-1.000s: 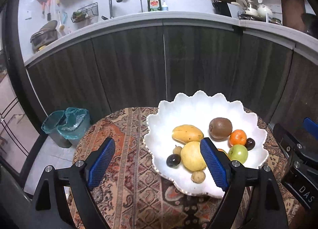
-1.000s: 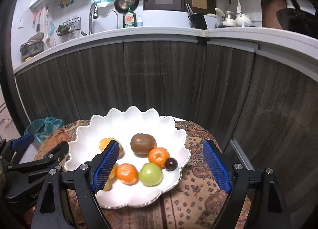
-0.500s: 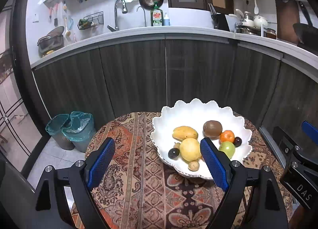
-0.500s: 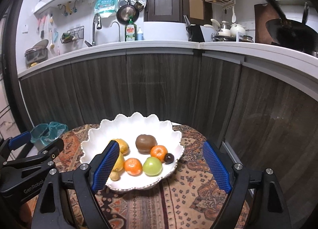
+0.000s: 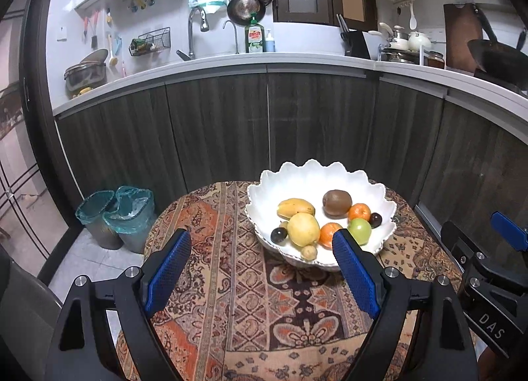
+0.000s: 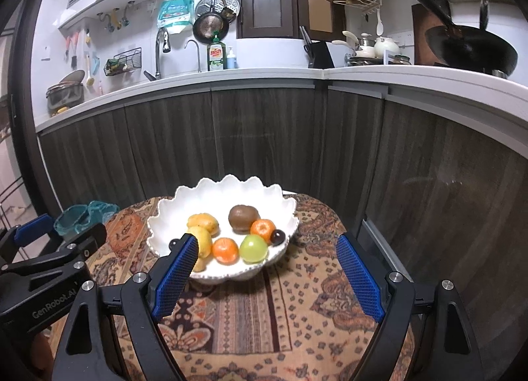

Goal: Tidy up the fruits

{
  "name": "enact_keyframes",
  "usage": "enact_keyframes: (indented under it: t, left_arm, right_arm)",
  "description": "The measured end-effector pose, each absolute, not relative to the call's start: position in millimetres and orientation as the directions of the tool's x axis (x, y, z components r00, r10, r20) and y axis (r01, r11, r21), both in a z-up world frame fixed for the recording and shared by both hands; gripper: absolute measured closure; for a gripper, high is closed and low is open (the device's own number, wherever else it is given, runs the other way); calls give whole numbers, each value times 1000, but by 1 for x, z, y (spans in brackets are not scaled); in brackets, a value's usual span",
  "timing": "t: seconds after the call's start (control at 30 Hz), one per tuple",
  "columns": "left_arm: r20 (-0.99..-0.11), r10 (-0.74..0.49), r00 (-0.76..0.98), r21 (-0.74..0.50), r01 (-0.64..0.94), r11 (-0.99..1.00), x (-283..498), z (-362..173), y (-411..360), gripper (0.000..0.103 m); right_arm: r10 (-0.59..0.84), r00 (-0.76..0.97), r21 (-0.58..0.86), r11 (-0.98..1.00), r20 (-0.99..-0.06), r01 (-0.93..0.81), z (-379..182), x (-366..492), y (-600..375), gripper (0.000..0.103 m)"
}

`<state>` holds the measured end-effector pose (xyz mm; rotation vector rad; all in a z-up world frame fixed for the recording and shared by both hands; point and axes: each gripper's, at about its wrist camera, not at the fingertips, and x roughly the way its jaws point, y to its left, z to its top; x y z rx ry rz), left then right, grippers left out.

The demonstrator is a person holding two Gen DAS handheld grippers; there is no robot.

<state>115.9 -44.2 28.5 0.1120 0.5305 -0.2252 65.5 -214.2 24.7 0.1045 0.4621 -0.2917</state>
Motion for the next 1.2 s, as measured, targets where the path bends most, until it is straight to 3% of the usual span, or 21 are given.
enact_keyframes:
  t: [0.27, 0.73, 1.2]
  left_arm:
    - [-523, -195, 830, 35, 250, 968, 103, 14, -40, 13]
    - [-507, -183, 842, 43, 236, 971, 85, 2, -32, 3]
    - [-497, -181, 849, 45, 234, 971, 83, 3, -31, 3]
  right_arm:
    - [-289, 847, 22, 943, -446, 333, 15, 48, -213, 11]
    - [-304, 837, -2, 940, -455, 340, 1, 34, -207, 11]
    - [-308, 835, 4, 938, -456, 348, 0, 31, -210, 11]
